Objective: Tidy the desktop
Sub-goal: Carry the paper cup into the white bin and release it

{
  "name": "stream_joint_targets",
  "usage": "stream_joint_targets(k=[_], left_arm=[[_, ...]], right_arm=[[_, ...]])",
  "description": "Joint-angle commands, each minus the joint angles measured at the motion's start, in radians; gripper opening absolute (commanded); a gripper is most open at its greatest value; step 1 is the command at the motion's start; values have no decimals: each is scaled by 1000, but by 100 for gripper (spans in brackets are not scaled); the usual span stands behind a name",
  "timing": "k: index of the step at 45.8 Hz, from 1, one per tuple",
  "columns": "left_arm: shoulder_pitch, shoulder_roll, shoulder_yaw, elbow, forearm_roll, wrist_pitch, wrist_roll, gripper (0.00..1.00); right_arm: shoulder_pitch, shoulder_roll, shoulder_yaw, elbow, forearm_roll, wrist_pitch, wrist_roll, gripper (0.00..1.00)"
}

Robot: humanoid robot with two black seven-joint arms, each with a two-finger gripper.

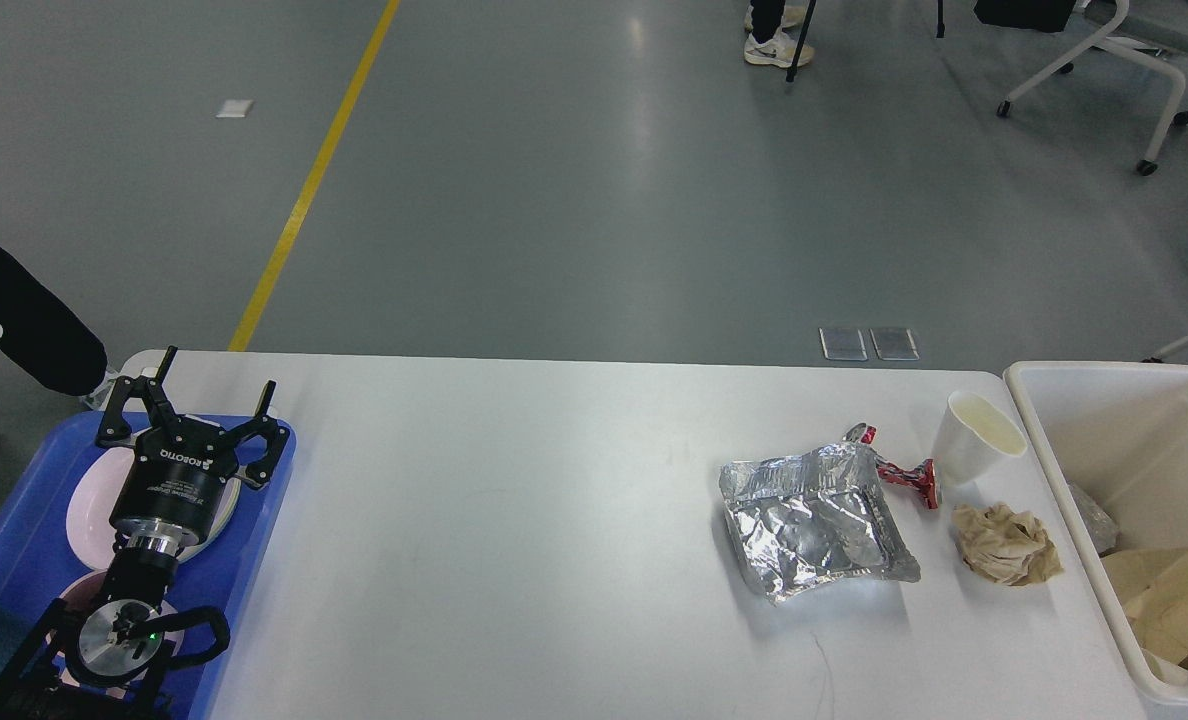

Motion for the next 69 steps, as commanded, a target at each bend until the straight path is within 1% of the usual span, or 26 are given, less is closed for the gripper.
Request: stream_joint_targets(k=[1, 5, 11, 16, 21, 25, 34, 36, 37, 41, 42, 60, 65, 69], left_arm=[[0, 0, 0, 1, 0, 0, 0, 96], [0, 0, 0, 1, -2, 0, 0, 96], [0, 0, 0, 0, -2, 0, 0, 96], [0, 0, 0, 0, -1, 0, 0, 96], [0, 0, 0, 0, 0, 0, 0, 96], [-1, 0, 0, 0, 0, 0, 0, 96], [-1, 0, 0, 0, 0, 0, 0, 96], [0, 0, 0, 0, 0, 0, 0, 96], [-1, 0, 0, 0, 0, 0, 0, 96], [-1, 0, 0, 0, 0, 0, 0, 96], [-1, -1, 0, 0, -1, 0, 0, 96], [-1, -1, 0, 0, -2, 0, 0, 96], [-1, 0, 0, 0, 0, 0, 0, 96], [-1, 0, 0, 1, 0, 0, 0, 96]], right_arm=[[-280, 34, 170, -193, 2, -64, 0, 0], [-453, 103, 223, -285, 1, -162, 0, 0], [-674, 230, 238, -408, 14, -386, 3, 0], [-791, 312, 249, -427, 18, -582, 7, 0], [-884, 384, 258, -428, 18, -741, 6, 0], [-917, 430, 255, -428, 18, -796, 1, 0], [-923, 438, 258, -439, 18, -799, 0, 0], [-929, 438, 258, -440, 18, -817, 1, 0], [-930, 435, 258, -440, 18, -827, 0, 12], [-924, 427, 260, -440, 18, -885, 1, 88], [-924, 425, 260, -440, 18, -899, 1, 100], [-894, 402, 261, -422, 14, -902, 6, 100], [-825, 358, 263, -378, 14, -845, 9, 100], [-707, 277, 263, -283, 13, -740, 9, 100]])
